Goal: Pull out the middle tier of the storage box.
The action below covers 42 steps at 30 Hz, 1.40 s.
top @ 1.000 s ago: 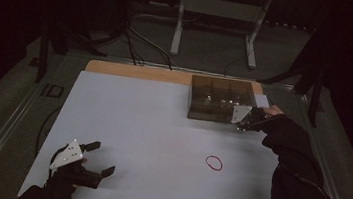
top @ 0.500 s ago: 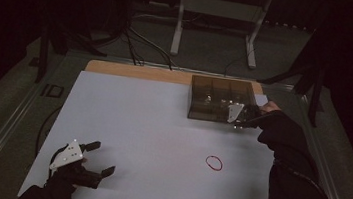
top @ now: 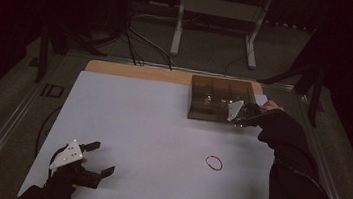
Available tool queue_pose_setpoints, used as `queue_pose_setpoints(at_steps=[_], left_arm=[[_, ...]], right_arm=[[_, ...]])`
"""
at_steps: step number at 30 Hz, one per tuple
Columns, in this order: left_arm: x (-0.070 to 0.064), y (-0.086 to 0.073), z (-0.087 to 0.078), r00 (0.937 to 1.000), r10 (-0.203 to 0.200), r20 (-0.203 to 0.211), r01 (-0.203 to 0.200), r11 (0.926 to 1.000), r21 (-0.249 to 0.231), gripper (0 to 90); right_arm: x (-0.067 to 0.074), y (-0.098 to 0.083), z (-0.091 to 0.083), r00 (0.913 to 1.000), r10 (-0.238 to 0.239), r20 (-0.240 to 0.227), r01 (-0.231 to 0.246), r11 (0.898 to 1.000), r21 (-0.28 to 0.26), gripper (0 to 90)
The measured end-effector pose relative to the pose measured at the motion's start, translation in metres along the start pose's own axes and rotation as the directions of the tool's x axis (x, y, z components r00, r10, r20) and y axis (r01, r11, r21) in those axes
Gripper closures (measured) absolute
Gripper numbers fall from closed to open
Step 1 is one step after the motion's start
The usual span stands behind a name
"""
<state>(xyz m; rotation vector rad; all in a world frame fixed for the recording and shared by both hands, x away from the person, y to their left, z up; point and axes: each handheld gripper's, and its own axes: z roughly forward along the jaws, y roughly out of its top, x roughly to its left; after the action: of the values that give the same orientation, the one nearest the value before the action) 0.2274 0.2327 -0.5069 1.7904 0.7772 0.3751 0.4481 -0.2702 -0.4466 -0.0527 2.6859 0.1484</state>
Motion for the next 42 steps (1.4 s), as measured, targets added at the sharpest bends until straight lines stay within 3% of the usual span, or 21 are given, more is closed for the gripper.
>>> queue_pose_setpoints(at_steps=[25,42], left_arm=[[0.000,0.000,0.000,1.0000,0.002,-0.004,-0.002,1.0000,0.003,1.1],[0.000,0.000,0.001,1.0000,0.004,-0.003,-0.004,1.0000,0.006,1.1]], right_arm=[[0.030,-0.005,-0.015,0.9991,0.005,-0.042,-0.007,0.999,-0.051,85.5],[0.034,-0.007,-0.015,0.9994,0.001,-0.035,-0.003,0.997,-0.071,85.4]])
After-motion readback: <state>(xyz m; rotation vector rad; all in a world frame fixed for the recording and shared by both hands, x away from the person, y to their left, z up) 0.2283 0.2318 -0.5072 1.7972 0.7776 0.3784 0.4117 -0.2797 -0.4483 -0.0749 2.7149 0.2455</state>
